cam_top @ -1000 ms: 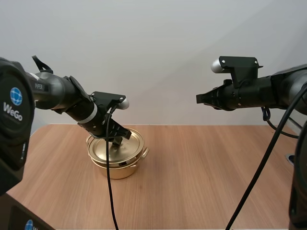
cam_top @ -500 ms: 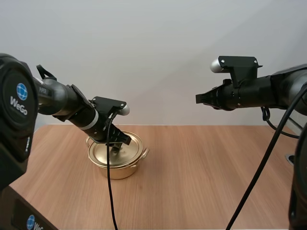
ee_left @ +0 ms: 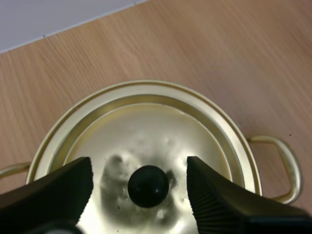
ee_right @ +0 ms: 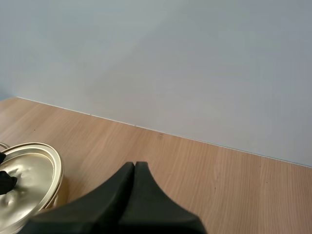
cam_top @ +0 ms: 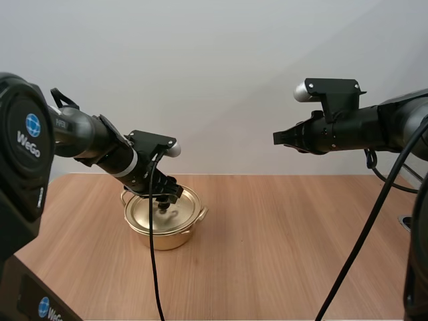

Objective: Open the pot, put the car inside, and close it

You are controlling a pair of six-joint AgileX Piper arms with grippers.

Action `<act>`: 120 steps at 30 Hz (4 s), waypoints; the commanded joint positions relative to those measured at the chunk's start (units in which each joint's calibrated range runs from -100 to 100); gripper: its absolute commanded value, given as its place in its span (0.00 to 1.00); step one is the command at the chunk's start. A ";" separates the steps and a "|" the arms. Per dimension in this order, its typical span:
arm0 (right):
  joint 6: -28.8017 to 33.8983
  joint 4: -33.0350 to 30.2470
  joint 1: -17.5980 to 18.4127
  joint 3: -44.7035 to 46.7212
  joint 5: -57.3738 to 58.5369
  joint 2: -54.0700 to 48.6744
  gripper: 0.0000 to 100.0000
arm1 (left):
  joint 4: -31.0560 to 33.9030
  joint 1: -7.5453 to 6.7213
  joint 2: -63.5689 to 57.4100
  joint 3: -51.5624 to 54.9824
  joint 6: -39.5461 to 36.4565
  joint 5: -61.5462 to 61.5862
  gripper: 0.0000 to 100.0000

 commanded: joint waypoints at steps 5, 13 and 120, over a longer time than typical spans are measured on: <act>-2.59 -1.05 -0.01 0.19 0.42 0.01 0.00 | -6.12 0.05 -11.84 -2.53 6.64 -2.30 1.00; -7.64 -0.22 -0.01 0.23 2.72 0.01 0.00 | -23.09 0.05 -42.69 4.75 11.10 8.65 1.00; 66.24 -61.38 16.12 55.00 -43.19 -66.97 0.00 | 61.24 -3.57 -86.07 54.32 -75.13 -27.59 0.00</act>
